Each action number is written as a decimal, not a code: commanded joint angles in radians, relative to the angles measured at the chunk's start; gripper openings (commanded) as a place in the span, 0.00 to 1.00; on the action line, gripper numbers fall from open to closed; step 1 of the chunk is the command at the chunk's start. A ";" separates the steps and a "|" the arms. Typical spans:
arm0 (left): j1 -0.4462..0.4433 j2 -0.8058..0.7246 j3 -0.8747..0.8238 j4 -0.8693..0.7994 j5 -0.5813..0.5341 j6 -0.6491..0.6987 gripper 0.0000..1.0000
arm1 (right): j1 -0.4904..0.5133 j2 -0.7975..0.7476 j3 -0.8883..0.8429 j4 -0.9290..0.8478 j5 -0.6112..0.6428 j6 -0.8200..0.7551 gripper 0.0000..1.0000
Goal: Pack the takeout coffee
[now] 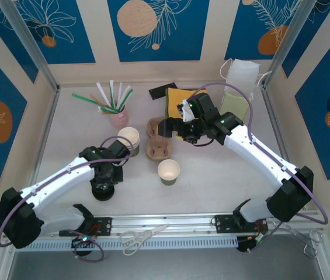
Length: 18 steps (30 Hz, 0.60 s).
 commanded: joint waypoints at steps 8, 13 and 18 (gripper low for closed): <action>0.030 -0.062 0.284 -0.058 0.064 0.058 0.00 | -0.008 -0.024 0.034 -0.015 -0.009 0.013 0.99; 0.041 -0.103 0.348 0.081 0.201 0.078 0.00 | 0.004 -0.063 -0.007 0.023 -0.003 0.077 0.99; 0.046 -0.111 0.387 0.217 0.297 0.098 0.00 | 0.050 -0.092 -0.010 0.007 0.066 0.135 0.99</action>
